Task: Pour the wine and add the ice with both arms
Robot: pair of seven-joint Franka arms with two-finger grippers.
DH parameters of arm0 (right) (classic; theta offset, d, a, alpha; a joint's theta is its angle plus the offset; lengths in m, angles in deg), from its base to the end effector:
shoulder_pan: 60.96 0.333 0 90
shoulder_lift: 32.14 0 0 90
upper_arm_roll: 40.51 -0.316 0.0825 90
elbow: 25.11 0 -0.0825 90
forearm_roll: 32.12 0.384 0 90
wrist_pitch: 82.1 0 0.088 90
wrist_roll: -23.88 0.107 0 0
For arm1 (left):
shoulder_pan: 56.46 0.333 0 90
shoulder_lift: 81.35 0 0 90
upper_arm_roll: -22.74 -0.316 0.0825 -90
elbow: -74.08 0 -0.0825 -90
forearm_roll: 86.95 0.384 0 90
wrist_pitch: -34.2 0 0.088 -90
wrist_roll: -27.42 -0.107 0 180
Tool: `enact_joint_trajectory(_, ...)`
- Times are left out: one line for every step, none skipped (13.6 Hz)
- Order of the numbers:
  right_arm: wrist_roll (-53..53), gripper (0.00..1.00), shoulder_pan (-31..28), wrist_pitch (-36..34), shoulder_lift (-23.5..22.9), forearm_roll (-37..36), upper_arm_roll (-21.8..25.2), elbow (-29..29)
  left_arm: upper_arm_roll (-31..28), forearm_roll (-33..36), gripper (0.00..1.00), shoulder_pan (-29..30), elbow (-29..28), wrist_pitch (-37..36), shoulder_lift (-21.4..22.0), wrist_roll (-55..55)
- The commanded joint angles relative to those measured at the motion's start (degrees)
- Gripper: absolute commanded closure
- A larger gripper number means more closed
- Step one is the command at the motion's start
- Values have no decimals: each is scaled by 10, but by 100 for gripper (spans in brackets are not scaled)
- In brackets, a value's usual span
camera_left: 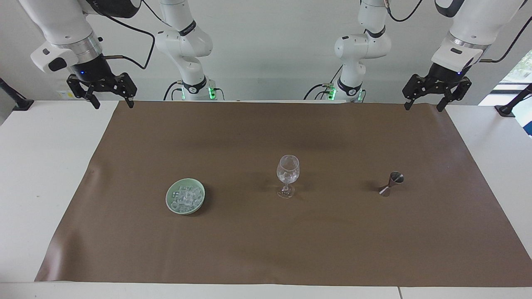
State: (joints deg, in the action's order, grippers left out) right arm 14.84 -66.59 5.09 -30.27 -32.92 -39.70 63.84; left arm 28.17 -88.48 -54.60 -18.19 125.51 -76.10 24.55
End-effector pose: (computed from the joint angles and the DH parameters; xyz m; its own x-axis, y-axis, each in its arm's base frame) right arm 0.5361 -0.0622 0.6467 0.9990 0.0447 -0.0002 0.0447 -0.9989 0.0136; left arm 0.5270 -0.0383 0.6572 0.9909 -0.1116 0.0752 -0.1130 -0.9935 0.0143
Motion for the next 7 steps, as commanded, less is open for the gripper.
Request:
enact_joint_trajectory(7, 0, 4, -19, 15, 1, 3, -2, 0, -1, 0, 3, -8, -18, 13, -6)
enact_joint_trajectory(7, 0, 6, -22, 18, 1, 3, -2, -1, -1, 0, 3, -8, -30, 13, -6)
enact_joint_trajectory(8, 0, 9, -22, 18, 1, 5, -2, -1, 0, 0, 3, -7, -44, 14, -6)
enact_joint_trajectory(8, 0, 9, -21, 18, 2, 5, -2, -1, 0, 0, 3, -8, -47, 15, -6)
enact_joint_trajectory(8, 0, 8, -19, 19, 2, 6, -2, -1, 0, 0, 3, -9, -47, 16, -6)
enact_joint_trajectory(7, 0, 8, -16, 19, 2, 5, -2, -1, 0, 0, 3, -9, -47, 16, -6)
enact_joint_trajectory(7, 0, 8, -16, 19, 1, 6, -2, -2, 0, 0, 3, -9, -47, 16, -6)
